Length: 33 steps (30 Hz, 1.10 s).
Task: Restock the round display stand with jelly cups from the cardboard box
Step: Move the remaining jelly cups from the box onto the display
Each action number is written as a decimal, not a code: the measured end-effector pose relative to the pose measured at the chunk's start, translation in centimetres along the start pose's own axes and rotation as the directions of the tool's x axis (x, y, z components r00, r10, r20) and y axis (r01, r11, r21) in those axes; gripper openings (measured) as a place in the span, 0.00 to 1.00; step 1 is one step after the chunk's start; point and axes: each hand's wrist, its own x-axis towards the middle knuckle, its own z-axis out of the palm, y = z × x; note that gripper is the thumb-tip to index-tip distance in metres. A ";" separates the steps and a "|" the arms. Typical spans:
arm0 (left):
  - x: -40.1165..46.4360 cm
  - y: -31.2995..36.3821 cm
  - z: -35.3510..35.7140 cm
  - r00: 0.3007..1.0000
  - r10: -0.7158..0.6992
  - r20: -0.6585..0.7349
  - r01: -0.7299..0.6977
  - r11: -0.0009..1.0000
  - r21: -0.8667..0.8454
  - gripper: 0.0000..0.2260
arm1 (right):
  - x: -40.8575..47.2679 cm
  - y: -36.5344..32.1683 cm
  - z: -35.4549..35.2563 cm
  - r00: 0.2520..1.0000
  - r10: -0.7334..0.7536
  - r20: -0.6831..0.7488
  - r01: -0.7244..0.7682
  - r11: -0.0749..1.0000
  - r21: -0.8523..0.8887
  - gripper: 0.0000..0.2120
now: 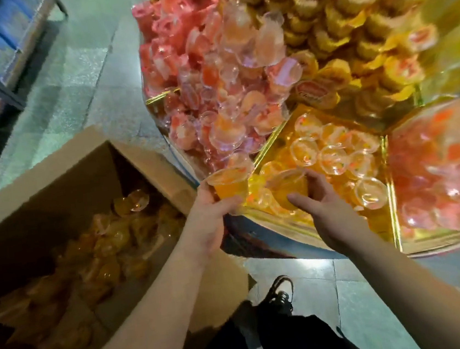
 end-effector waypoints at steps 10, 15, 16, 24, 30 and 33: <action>7.1 -2.3 9.2 0.991 0.121 -0.063 -0.064 0.819 0.571 0.30 | -1.4 4.3 -8.1 0.972 0.019 -0.235 -0.031 0.998 -0.048 0.38; 9.6 -4.7 12.0 0.957 0.224 -0.182 -0.080 0.811 0.579 0.30 | -0.4 6.8 -8.3 0.959 -0.037 -0.281 0.020 0.998 -0.065 0.34; 9.9 -5.3 12.3 0.947 0.253 -0.199 -0.094 0.808 0.582 0.29 | -0.2 7.1 -8.2 0.958 -0.041 -0.284 0.019 0.996 -0.082 0.34; 11.2 -8.0 12.6 0.898 0.333 -0.287 -0.107 0.798 0.593 0.30 | 1.7 9.4 -7.3 0.932 -0.109 -0.346 0.041 0.980 -0.196 0.41; 11.8 -9.4 11.3 0.897 0.310 -0.314 -0.078 0.812 0.579 0.32 | 3.9 10.5 -5.7 0.866 -0.157 -0.475 0.062 0.976 -0.209 0.42; 11.4 -10.1 10.4 0.904 0.317 -0.285 -0.087 0.791 0.605 0.32 | 4.6 10.6 -5.0 0.812 -0.199 -0.548 0.073 0.967 -0.242 0.39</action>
